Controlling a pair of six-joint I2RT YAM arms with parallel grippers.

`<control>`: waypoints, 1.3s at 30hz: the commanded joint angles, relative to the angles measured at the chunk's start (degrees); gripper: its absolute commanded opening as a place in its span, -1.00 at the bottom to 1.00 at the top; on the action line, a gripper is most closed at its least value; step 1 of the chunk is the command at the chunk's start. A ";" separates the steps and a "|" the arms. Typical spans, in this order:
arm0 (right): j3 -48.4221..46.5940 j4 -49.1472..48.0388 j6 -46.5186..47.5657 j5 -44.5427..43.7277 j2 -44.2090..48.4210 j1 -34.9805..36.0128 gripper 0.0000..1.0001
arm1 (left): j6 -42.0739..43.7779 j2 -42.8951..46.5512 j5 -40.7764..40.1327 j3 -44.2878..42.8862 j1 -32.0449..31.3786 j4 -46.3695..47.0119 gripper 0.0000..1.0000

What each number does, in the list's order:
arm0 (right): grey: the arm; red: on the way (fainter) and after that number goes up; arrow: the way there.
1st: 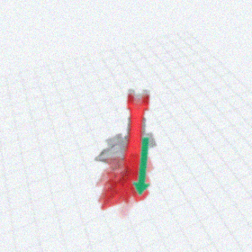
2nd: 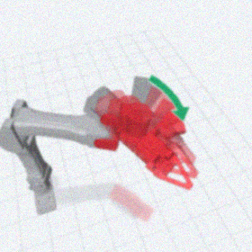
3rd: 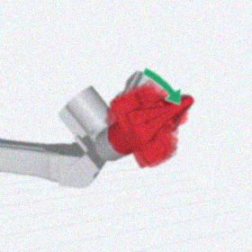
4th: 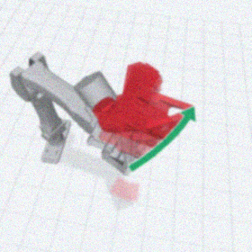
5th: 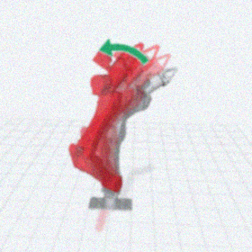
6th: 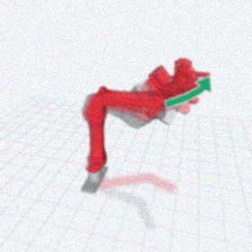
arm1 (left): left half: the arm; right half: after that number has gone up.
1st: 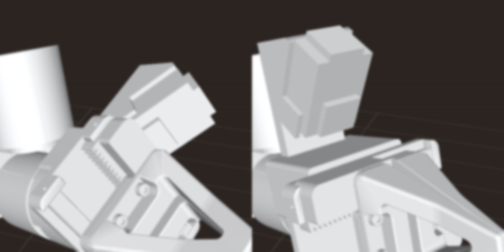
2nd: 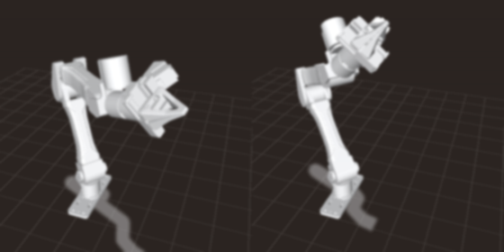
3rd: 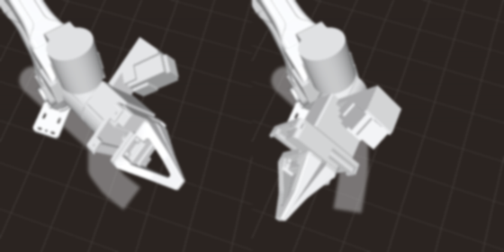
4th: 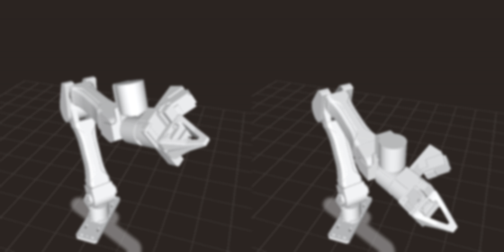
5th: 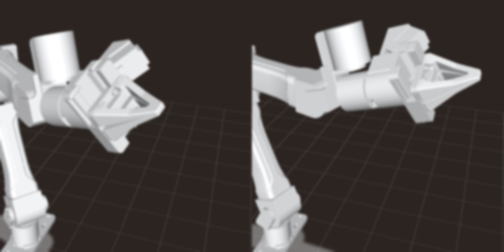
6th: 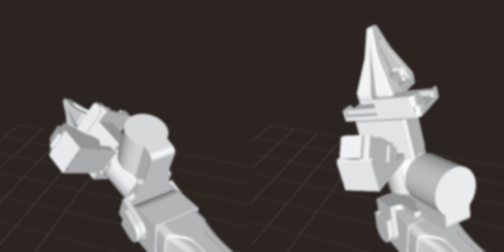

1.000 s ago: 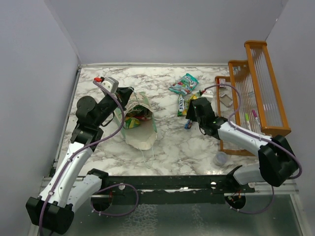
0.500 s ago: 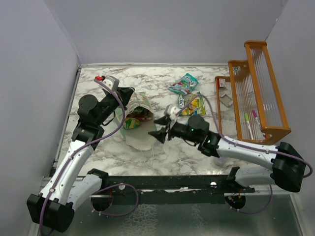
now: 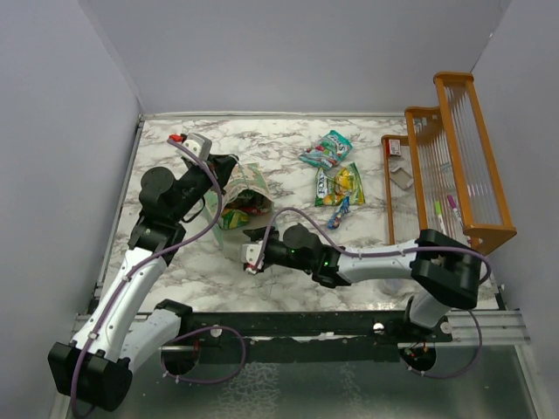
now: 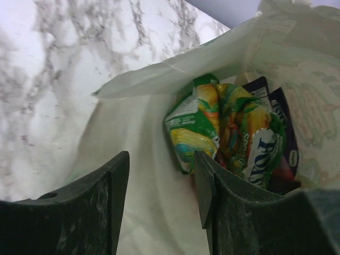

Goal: Take the snacks out of the paper bag
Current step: Take out the snack from the paper bag.

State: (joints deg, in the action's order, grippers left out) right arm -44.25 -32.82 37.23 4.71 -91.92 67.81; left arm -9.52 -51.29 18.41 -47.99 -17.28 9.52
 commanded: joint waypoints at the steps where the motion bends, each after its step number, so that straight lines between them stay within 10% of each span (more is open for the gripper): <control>1: -4.56 -1.81 9.07 -6.26 -5.70 -0.17 0.06 | -0.56 0.57 -0.38 -0.99 0.05 1.90 -1.00; 28: -13.84 0.01 -0.95 -7.07 -17.25 -6.03 0.27 | -2.71 2.15 -0.34 -0.38 -0.02 3.18 -1.00; 39: -18.51 -2.30 -1.95 -4.55 -22.89 -6.45 0.03 | -3.20 1.90 0.00 -0.27 -0.07 3.50 -1.00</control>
State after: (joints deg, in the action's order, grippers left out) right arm -60.01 -31.94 36.73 -0.60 -111.72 61.76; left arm -12.14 -50.22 18.41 -47.99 -17.28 10.31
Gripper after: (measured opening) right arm 0.561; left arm 0.028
